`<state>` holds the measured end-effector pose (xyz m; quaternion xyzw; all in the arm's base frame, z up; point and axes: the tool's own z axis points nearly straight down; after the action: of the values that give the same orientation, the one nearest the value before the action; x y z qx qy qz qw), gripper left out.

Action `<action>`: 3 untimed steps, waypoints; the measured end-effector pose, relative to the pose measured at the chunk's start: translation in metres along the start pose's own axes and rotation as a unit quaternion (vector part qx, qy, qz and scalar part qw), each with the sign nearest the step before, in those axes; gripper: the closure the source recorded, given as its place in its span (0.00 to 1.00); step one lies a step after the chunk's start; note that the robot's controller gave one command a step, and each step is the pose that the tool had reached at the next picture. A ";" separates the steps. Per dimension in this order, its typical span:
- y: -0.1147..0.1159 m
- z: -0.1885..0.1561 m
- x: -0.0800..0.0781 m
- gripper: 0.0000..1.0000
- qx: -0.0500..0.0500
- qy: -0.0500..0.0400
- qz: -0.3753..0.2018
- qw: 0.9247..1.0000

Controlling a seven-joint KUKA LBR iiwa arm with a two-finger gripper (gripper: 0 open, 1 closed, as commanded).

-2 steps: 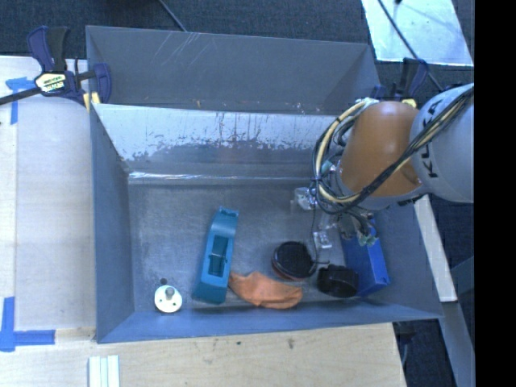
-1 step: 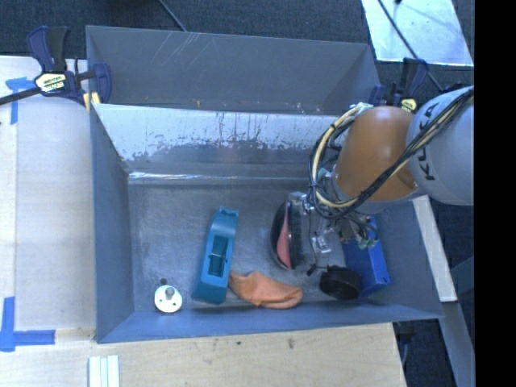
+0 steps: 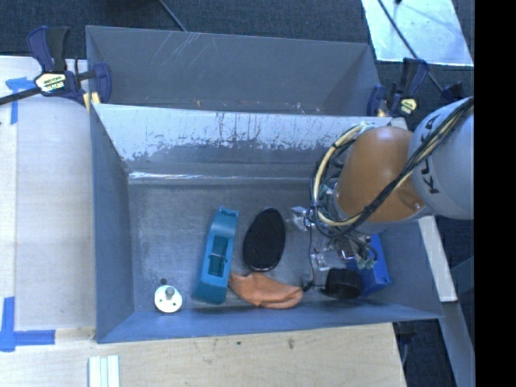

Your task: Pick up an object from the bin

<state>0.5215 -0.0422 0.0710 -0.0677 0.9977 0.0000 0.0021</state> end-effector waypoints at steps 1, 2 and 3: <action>0.012 0.001 -0.003 0.00 0.000 0.002 0.003 1.000; 0.049 0.001 -0.052 0.00 0.001 0.002 0.003 1.000; 0.077 -0.001 -0.049 1.00 0.000 0.001 -0.055 0.998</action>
Offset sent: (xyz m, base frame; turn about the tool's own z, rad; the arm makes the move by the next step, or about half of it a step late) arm 0.0597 0.0764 -0.0010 0.0046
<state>0.5592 0.0405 0.0719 -0.1229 0.9924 0.0001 0.0012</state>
